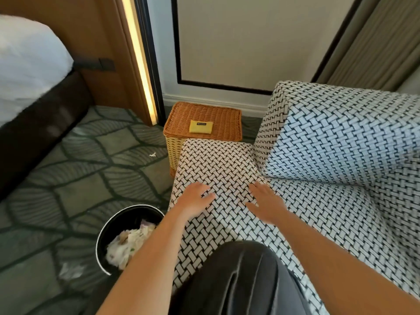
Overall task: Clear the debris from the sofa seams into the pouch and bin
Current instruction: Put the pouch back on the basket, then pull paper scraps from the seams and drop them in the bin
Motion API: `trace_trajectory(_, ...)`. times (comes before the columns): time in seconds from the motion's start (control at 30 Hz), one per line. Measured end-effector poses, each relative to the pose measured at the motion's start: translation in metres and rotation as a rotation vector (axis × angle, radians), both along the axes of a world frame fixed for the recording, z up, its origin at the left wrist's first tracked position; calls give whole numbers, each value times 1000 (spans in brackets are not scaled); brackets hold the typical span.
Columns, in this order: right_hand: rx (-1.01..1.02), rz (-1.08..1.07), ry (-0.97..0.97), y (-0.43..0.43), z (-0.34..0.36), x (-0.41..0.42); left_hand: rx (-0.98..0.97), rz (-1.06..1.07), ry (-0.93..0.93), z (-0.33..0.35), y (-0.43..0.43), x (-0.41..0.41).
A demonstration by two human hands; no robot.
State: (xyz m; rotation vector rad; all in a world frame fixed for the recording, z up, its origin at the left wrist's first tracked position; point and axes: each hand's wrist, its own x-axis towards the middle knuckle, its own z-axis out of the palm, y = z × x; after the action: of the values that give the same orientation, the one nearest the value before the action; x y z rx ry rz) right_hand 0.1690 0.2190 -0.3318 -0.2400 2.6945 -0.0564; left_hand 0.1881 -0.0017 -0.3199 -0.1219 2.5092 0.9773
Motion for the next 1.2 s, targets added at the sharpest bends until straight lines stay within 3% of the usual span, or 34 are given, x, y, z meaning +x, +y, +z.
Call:
trace_trajectory(0.17, -48, -65, -30, 45, 13, 72, 102, -40, 1, 39, 33, 61)
trace_trajectory(0.37, -268, -242, -25, 94, 22, 141, 154, -112, 76, 65, 84, 102)
trace_trajectory(0.5, -531, -467, -57, 121, 28, 180, 156, -233, 192, 92, 130, 123)
trace_trajectory(0.6, -592, -539, -3, 143, 25, 216, 152, -359, 234, 99, 167, 144)
trace_trajectory(0.73, -343, -610, 318, 183, 10, 270, 165, -482, 188, 88, 216, 175)
trace_trajectory(0.87, -167, -802, 464, 228, -14, 339, 231, -507, 133, 48, 253, 211)
trace_trajectory(1.0, -167, -934, 687, 266, -26, 389, 226, -451, 133, 5, 282, 244)
trace_trajectory(1.2, -306, -1057, 754, 277, -26, 391, -31, -554, 369, -31, 320, 261)
